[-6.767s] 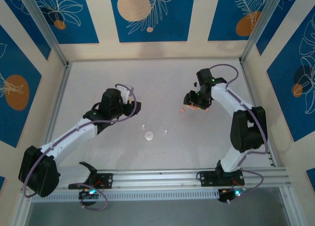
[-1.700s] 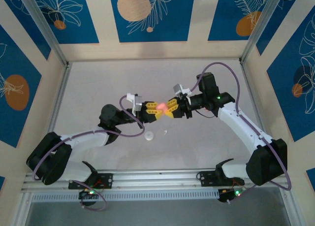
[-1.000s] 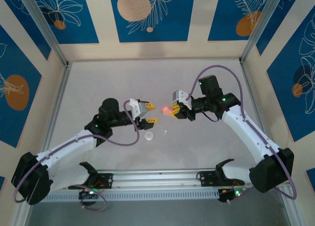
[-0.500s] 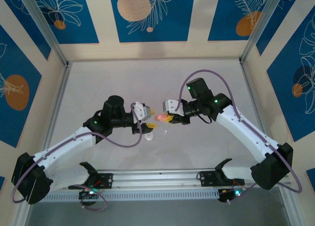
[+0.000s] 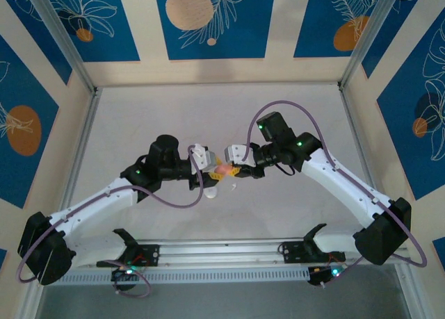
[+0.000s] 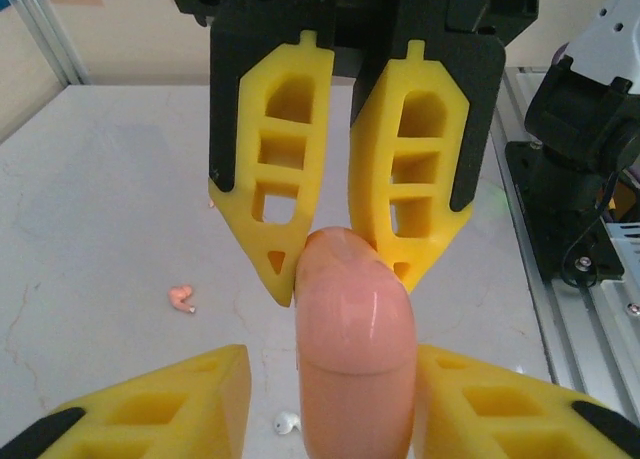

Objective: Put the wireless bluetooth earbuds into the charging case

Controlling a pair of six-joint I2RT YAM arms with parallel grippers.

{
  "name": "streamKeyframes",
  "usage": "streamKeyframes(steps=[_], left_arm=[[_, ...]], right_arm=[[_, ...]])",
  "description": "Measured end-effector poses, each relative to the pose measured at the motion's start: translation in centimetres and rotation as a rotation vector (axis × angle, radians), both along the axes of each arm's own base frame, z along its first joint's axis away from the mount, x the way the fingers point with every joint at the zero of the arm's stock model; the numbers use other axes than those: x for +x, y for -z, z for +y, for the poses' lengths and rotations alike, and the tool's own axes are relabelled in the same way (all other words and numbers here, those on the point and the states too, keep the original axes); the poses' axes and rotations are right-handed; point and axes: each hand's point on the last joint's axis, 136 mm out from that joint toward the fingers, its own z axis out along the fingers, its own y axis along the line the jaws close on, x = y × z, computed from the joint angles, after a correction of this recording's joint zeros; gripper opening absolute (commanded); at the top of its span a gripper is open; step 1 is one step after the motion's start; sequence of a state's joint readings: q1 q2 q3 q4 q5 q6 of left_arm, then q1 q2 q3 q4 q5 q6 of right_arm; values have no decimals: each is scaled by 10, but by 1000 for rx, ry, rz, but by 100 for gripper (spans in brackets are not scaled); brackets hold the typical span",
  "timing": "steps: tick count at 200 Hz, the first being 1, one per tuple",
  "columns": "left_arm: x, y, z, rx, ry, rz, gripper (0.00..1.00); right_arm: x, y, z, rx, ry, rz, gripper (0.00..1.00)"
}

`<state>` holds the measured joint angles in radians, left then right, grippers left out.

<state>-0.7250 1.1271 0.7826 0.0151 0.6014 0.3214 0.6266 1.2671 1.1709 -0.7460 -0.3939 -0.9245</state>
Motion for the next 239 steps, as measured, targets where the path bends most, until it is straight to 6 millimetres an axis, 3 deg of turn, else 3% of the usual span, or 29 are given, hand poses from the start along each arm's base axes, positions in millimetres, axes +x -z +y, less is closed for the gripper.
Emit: streamKeyframes(steps=[62,101,113,129,144,239], left_arm=[[0,-1,-1,-6,2,2,39],[-2,-1,-1,-8,11,6,23],[-2,-1,-1,-7,10,4,21],[-2,-1,-1,-8,10,3,20],[-2,-2,-2,-11,11,1,20],[4,-10,-3,-38,-5,-35,18]], right_arm=[[1,-4,5,18,-6,-15,11],[1,-5,5,22,-3,-12,11],[2,-4,5,20,3,-9,16],[2,-4,5,23,11,0,35],[3,-6,6,34,20,9,42],[19,-20,-4,136,74,77,43]])
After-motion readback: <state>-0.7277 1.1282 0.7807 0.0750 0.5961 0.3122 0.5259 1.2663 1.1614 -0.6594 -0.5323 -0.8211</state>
